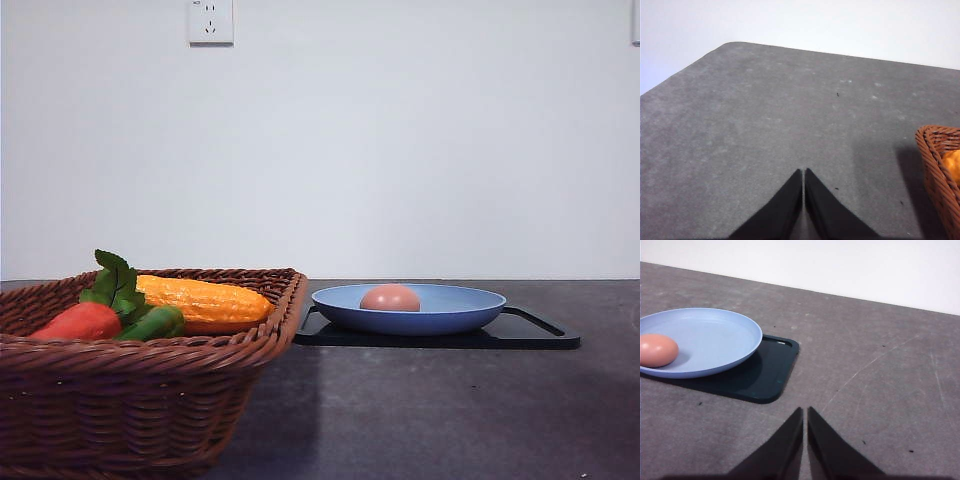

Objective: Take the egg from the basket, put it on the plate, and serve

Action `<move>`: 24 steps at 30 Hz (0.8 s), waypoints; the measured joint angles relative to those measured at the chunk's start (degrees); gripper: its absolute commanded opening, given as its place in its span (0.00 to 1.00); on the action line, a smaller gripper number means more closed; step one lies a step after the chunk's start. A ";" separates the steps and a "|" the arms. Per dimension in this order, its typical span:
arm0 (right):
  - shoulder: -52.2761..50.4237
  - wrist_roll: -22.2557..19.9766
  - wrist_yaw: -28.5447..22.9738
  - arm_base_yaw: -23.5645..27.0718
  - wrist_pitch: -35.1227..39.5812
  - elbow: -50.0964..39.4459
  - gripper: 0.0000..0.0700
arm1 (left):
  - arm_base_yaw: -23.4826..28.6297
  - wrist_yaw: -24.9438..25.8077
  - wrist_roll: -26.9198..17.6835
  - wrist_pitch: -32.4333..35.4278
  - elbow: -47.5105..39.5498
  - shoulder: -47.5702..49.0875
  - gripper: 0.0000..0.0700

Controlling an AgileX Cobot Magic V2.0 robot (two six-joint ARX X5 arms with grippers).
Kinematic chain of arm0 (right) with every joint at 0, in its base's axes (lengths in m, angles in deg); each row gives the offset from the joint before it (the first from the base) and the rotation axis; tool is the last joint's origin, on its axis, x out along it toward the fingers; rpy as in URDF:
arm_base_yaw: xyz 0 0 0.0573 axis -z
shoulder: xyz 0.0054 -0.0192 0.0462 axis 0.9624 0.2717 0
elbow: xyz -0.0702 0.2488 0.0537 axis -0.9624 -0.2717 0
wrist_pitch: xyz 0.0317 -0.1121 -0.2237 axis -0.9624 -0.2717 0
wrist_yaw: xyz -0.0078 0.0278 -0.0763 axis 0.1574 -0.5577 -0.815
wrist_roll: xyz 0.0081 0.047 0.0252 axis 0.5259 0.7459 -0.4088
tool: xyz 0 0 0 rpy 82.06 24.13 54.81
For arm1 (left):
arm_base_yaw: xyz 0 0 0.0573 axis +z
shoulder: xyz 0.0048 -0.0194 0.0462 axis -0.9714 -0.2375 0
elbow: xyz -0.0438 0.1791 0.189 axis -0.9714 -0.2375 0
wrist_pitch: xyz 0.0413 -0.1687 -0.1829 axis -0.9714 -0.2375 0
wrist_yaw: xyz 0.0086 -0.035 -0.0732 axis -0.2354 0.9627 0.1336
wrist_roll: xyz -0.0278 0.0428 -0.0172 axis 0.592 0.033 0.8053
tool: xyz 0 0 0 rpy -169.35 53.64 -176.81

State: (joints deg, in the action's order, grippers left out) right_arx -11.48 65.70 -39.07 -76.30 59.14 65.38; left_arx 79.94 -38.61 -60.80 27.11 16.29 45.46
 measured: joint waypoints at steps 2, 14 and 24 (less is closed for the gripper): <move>0.00 0.00 0.00 0.00 0.00 0.00 0.00 | 0.00 0.00 0.00 0.00 0.00 0.00 0.00; 0.00 0.00 -0.02 0.00 0.00 0.00 0.00 | 0.00 0.02 0.02 0.00 0.00 0.00 0.00; 0.00 0.00 0.00 0.00 0.00 0.00 0.00 | 0.00 0.00 0.02 0.00 0.00 0.00 0.00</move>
State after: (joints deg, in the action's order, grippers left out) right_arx -11.48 65.70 -39.07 -76.30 59.14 65.38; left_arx 79.94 -38.62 -60.78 27.11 16.29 45.46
